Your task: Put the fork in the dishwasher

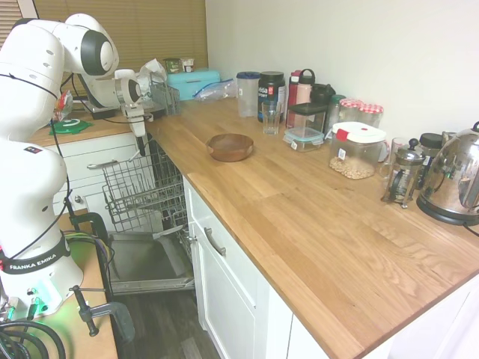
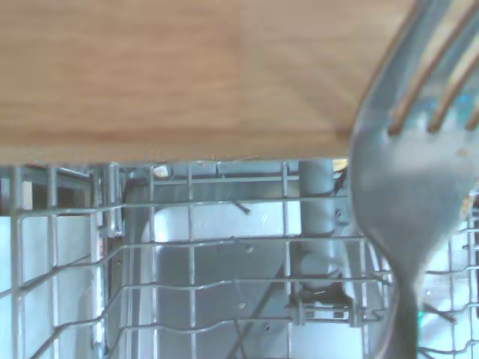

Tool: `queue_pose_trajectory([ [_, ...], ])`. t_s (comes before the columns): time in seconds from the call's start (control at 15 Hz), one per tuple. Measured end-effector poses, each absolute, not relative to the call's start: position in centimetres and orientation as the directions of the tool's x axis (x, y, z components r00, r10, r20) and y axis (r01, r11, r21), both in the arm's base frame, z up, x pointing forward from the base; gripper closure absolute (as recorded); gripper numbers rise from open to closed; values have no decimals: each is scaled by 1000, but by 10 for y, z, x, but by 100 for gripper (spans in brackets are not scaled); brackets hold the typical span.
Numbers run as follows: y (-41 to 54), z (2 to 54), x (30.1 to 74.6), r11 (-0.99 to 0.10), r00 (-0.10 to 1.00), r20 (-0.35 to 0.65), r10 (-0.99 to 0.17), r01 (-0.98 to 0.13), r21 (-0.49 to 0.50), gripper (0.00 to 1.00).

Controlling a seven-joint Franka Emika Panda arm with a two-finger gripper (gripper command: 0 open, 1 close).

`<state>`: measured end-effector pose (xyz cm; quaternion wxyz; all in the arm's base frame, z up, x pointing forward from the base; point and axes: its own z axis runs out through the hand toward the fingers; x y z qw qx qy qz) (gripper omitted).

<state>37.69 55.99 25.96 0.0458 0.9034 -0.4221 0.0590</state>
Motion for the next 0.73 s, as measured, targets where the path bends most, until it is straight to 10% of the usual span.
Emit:
queue_pose_trajectory([
  [0.73, 489, 353, 356, -640, 627, 131, -768, -759, -120, 0],
])
